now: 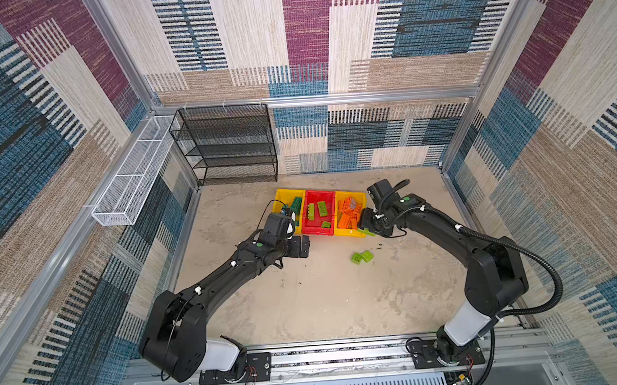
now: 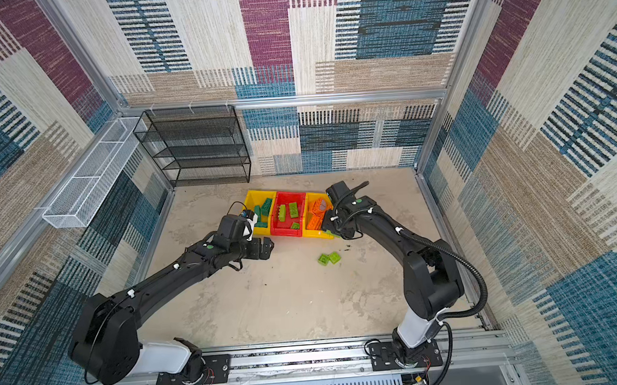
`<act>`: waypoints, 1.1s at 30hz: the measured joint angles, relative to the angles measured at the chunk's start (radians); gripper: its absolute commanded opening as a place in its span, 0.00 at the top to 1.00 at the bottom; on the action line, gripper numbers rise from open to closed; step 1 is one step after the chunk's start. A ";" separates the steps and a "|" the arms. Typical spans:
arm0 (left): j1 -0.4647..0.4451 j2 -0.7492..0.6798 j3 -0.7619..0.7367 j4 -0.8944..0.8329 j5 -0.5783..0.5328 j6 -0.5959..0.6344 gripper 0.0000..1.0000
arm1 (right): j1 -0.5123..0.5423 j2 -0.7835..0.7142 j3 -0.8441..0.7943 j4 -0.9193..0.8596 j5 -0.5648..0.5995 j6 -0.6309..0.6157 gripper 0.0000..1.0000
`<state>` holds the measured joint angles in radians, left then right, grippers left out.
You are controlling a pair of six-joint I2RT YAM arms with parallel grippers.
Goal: Sort the legos into containers by color
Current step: 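Carry the lime-green brick with the right gripper into the red bin and release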
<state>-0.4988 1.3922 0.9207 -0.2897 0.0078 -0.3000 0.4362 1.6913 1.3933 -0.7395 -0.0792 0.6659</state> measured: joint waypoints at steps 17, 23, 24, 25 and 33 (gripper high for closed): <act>0.047 -0.123 -0.015 -0.097 -0.058 -0.003 0.01 | 0.043 0.380 0.347 0.395 -0.323 -0.173 0.46; 0.058 -0.135 -0.014 -0.108 -0.063 -0.003 0.01 | 0.047 0.493 0.460 0.369 -0.320 -0.193 0.13; 0.058 -0.135 -0.014 -0.111 -0.065 -0.003 0.01 | 0.047 0.503 0.472 0.360 -0.318 -0.200 0.10; 0.059 -0.135 -0.013 -0.112 -0.066 -0.003 0.01 | 0.047 0.510 0.486 0.348 -0.316 -0.211 0.08; 0.064 -0.129 -0.017 -0.100 -0.080 -0.019 0.01 | 0.046 0.443 0.540 0.245 -0.300 -0.281 0.07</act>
<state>-0.4343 1.2636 0.9039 -0.3893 -0.0719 -0.3187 0.4824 2.1345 1.9335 -0.4946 -0.3790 0.3851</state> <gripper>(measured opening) 0.988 0.939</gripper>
